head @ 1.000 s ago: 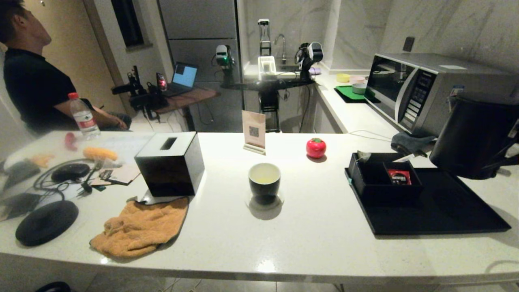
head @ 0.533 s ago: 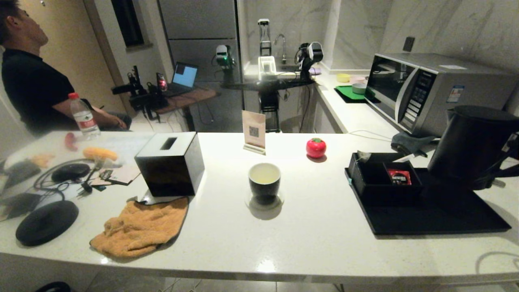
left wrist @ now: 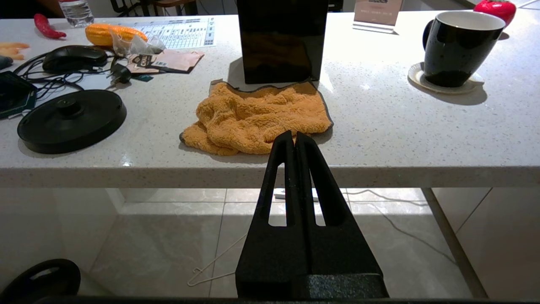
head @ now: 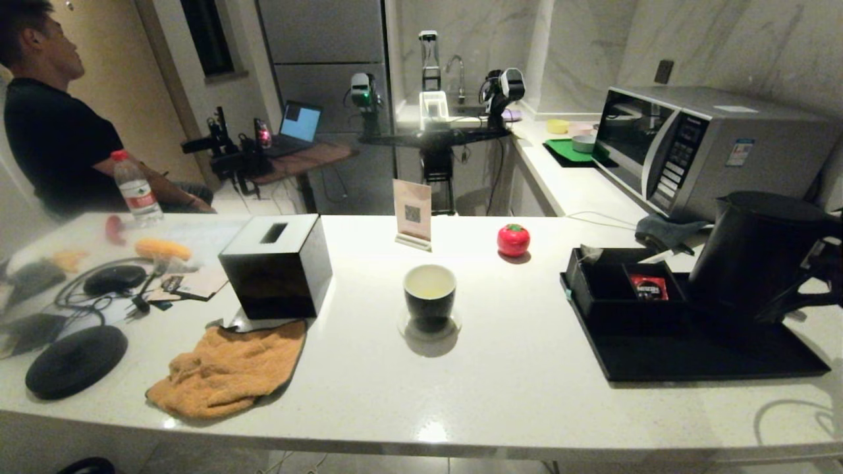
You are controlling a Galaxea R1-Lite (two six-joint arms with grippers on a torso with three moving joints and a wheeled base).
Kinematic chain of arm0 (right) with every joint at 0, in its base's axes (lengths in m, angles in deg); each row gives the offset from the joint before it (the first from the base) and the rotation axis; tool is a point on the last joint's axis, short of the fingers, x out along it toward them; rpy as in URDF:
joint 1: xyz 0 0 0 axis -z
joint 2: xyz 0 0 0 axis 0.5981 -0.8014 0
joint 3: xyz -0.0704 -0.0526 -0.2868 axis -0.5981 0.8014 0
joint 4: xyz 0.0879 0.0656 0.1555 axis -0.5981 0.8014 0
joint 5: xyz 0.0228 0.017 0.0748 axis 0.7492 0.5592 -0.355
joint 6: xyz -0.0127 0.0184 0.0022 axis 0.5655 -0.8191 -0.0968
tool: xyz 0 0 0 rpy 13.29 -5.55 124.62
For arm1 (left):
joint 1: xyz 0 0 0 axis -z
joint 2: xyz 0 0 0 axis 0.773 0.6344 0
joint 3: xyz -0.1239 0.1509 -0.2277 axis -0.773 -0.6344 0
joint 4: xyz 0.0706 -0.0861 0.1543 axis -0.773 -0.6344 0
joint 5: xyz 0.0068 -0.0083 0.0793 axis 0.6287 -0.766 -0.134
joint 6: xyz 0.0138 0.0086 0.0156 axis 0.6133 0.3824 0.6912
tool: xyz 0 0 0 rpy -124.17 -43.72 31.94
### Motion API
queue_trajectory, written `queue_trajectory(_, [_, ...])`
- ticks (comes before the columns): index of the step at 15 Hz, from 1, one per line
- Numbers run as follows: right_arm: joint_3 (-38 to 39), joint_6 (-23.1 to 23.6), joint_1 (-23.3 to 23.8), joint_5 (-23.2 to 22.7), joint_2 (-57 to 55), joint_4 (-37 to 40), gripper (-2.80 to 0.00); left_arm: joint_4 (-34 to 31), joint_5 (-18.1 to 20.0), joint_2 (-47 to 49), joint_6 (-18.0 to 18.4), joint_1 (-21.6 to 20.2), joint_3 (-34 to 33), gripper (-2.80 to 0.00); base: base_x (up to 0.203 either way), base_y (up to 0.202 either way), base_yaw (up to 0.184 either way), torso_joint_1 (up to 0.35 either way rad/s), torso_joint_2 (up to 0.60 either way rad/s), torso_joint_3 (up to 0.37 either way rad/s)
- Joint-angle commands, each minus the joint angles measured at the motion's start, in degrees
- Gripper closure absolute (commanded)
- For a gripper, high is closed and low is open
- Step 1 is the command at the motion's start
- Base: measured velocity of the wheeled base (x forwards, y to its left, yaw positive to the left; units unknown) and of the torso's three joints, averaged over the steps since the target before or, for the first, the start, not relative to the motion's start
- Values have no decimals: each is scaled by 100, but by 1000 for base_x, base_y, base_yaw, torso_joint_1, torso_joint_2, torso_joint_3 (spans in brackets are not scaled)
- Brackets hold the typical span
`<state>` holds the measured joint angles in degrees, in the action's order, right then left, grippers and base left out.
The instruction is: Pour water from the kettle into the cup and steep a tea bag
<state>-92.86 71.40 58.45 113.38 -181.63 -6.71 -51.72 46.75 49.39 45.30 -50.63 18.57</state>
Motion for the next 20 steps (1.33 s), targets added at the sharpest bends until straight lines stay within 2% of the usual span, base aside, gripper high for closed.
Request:
queue_trajectory(1, [170, -8, 9, 12, -67, -168, 0, -2, 0, 0, 0, 0, 0, 0, 0, 0, 0, 0, 0, 0])
queue_trajectory(12, [231, -337, 0, 12, -522, -600, 0, -2, 0, 0, 0, 0, 0, 0, 0, 0, 0, 0, 0, 0])
queue_trajectory(20, [192, -342, -9, -5, -735, -613, 0, -2, 0, 0, 0, 0, 0, 0, 0, 0, 0, 0, 0, 0])
